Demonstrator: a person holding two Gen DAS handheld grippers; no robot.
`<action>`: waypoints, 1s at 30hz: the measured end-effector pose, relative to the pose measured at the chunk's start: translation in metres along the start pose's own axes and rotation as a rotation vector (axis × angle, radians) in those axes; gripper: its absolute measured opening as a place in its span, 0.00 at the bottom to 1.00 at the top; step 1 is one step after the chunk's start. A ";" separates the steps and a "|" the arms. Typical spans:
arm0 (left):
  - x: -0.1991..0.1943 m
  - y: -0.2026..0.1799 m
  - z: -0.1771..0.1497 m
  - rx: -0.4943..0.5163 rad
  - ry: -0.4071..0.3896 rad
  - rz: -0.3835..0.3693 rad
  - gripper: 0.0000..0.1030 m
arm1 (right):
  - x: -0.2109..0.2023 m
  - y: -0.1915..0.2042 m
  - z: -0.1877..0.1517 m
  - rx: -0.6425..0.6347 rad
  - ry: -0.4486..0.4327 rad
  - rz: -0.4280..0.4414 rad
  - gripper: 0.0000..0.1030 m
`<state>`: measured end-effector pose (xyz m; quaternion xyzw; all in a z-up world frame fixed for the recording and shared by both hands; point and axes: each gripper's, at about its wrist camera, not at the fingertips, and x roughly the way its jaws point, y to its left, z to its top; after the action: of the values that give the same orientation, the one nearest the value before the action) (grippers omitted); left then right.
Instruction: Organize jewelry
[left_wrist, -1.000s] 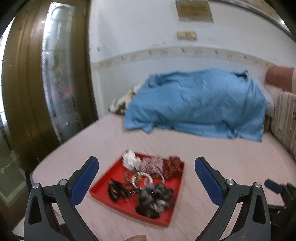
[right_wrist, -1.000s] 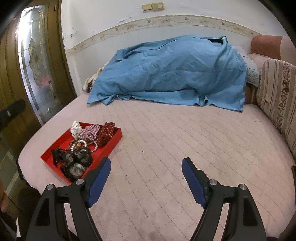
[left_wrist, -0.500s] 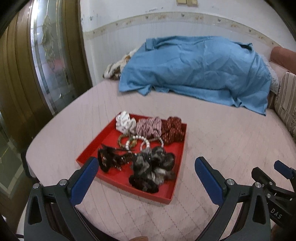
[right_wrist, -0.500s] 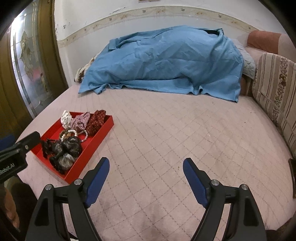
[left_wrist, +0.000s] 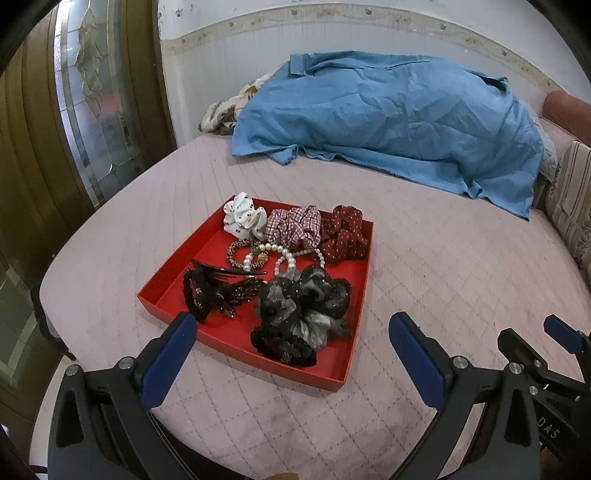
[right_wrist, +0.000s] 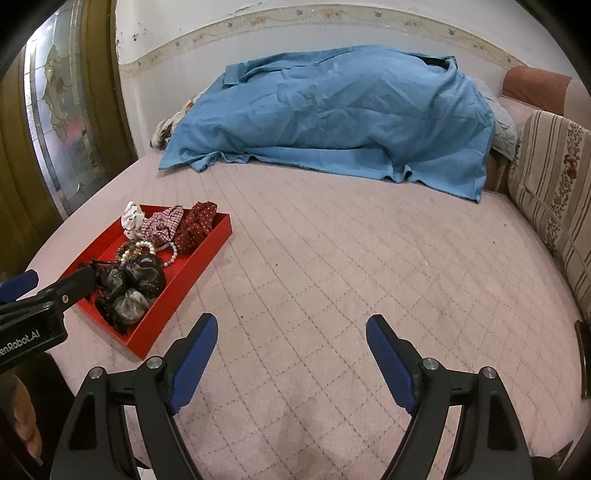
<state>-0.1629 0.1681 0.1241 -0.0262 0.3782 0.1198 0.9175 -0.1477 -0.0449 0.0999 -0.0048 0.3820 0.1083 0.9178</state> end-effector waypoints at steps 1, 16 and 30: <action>0.001 0.000 0.000 -0.002 0.005 -0.003 1.00 | 0.000 0.000 0.000 0.000 0.003 -0.001 0.84; 0.010 0.001 -0.007 -0.003 0.056 -0.017 1.00 | 0.006 0.004 -0.003 -0.014 0.025 -0.003 0.84; 0.016 -0.001 -0.014 0.014 0.085 -0.032 1.00 | 0.010 0.006 -0.005 -0.022 0.040 -0.005 0.85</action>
<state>-0.1606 0.1681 0.1029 -0.0308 0.4172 0.1011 0.9027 -0.1456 -0.0380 0.0899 -0.0183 0.3991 0.1101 0.9101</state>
